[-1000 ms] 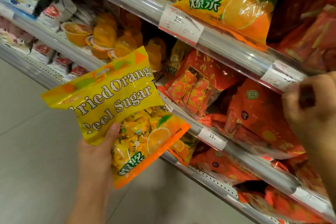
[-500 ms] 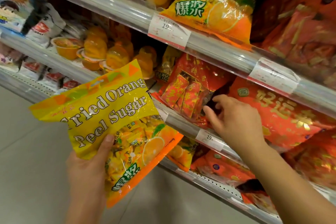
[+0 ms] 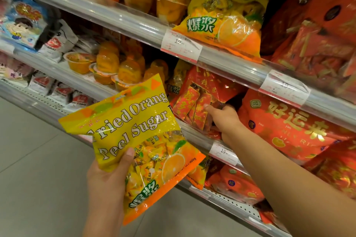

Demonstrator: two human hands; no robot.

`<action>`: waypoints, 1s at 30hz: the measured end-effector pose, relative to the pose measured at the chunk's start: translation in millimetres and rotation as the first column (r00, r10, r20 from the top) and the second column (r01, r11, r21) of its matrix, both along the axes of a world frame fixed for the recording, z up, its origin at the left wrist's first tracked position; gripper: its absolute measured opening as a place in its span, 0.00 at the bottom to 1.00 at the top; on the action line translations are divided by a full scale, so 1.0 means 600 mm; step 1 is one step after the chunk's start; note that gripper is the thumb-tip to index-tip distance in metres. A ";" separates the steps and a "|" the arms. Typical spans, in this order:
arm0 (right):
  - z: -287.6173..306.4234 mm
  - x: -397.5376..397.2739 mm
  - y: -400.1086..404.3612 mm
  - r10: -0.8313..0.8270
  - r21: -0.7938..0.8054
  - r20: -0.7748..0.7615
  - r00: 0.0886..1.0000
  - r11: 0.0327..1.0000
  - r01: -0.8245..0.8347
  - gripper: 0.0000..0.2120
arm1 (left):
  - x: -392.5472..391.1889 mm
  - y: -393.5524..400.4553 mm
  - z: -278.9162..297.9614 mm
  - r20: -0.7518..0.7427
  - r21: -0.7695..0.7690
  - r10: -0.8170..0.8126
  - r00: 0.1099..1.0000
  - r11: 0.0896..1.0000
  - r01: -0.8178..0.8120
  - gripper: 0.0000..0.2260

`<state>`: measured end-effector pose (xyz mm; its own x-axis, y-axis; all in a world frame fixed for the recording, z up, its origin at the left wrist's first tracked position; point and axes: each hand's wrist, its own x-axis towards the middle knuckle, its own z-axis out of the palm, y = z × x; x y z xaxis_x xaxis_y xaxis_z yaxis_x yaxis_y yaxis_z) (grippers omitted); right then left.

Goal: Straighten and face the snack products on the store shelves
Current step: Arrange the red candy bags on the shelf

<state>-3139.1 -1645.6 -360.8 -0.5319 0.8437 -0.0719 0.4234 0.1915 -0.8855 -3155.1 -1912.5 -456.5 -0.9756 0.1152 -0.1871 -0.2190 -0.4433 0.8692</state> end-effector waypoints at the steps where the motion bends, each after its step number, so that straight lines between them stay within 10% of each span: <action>1: -0.002 -0.002 0.000 -0.010 0.075 0.047 0.999 0.997 0.006 0.21 | 0.000 -0.003 0.001 -0.011 -0.009 -0.008 1.000 1.000 0.007 0.12; 12: 0.013 0.035 -0.034 0.135 0.514 0.094 0.986 0.842 -0.164 0.18 | -0.028 -0.041 -0.011 0.097 -0.001 0.199 0.975 0.980 -0.200 0.11; 24: 0.023 -0.019 -0.008 0.146 0.041 -0.246 0.958 0.989 -0.140 0.05 | -0.036 -0.064 -0.023 0.070 -0.127 0.225 0.972 0.968 -0.215 0.13; 30: 0.043 0.026 -0.041 0.308 0.021 -0.283 0.908 0.949 -0.315 0.15 | -0.031 -0.046 -0.017 0.064 -0.050 0.170 0.983 0.985 -0.167 0.14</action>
<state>-3123.3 -1670.3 -335.0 -0.7688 0.6317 0.0996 0.0807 0.2503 -0.9648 -3173.5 -1939.8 -466.4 -0.9652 -0.0597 -0.2547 -0.2035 -0.4406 0.8743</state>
